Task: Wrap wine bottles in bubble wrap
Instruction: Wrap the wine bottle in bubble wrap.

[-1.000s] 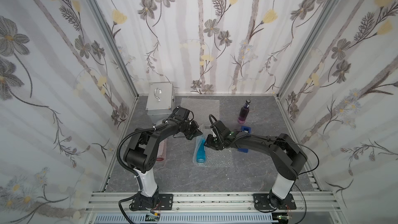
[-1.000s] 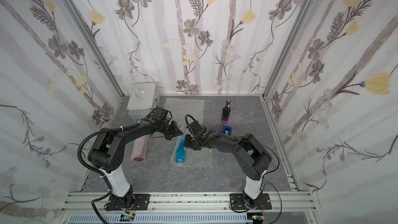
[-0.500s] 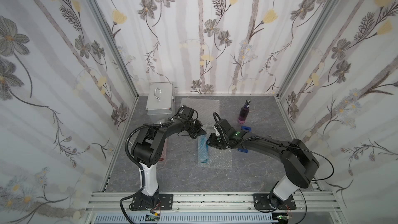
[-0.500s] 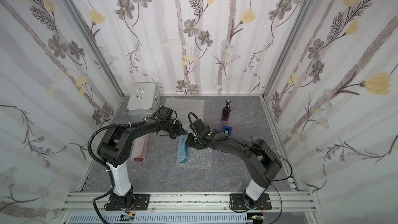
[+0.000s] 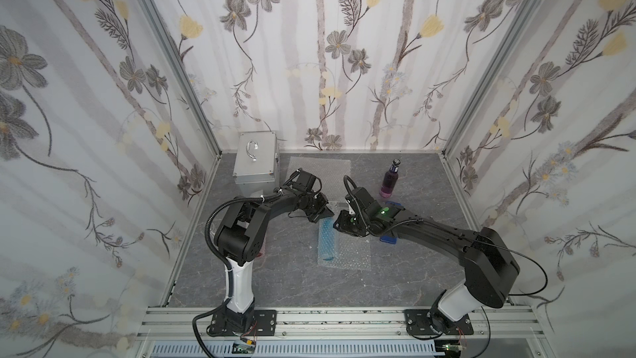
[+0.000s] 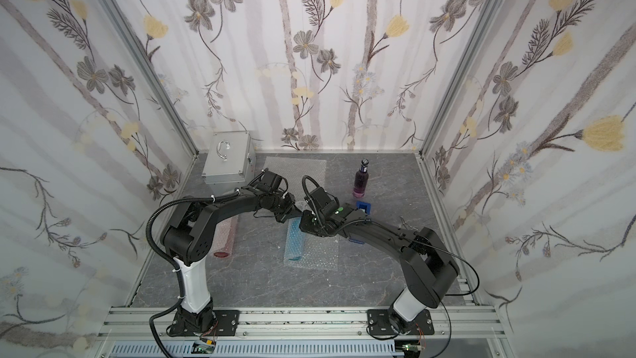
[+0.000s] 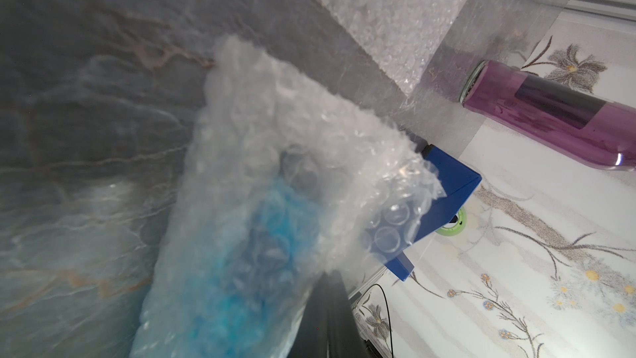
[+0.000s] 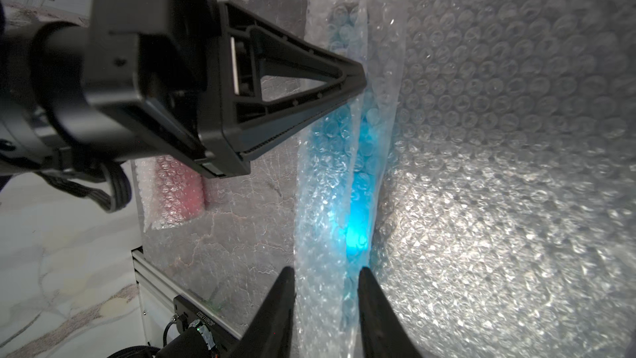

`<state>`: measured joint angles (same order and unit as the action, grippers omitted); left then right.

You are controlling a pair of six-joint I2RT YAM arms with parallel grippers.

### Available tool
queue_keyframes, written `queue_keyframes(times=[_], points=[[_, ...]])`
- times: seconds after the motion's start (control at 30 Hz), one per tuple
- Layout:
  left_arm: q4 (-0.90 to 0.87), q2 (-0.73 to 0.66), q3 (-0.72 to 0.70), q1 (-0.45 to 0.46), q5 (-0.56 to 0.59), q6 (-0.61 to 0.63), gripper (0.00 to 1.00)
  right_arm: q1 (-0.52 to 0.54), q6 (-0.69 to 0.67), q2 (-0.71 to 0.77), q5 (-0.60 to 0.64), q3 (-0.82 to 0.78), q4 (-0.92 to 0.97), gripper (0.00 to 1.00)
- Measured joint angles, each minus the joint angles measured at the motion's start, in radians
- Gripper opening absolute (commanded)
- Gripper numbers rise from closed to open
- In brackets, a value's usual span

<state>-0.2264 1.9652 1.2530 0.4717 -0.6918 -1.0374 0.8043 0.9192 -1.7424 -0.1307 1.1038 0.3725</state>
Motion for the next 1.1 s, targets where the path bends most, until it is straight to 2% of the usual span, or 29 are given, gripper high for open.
queue_keyframes(times=[0.23, 0.6, 0.63, 0.73, 0.9, 1.1], points=[[-0.016, 0.012, 0.014, 0.019, 0.000, 0.018, 0.00, 0.000, 0.005, 0.035, 0.031, -0.022, 0.031, 0.24], [-0.033, 0.038, 0.043, 0.035, 0.000, 0.036, 0.00, 0.010, 0.052, -0.080, -0.033, -0.031, -0.110, 0.19], [-0.032, 0.039, 0.045, 0.035, 0.000, 0.036, 0.02, 0.010, 0.056, -0.085, -0.035, -0.037, -0.119, 0.18], [-0.035, 0.039, 0.050, 0.037, -0.001, 0.040, 0.17, 0.006, 0.056, -0.102, -0.053, -0.056, -0.137, 0.19], [-0.035, 0.039, 0.058, 0.037, -0.005, 0.040, 0.21, 0.002, 0.060, -0.124, -0.071, -0.087, -0.169, 0.19], [-0.036, 0.030, 0.058, 0.037, -0.009, 0.043, 0.43, -0.003, 0.061, -0.133, -0.092, -0.103, -0.219, 0.19]])
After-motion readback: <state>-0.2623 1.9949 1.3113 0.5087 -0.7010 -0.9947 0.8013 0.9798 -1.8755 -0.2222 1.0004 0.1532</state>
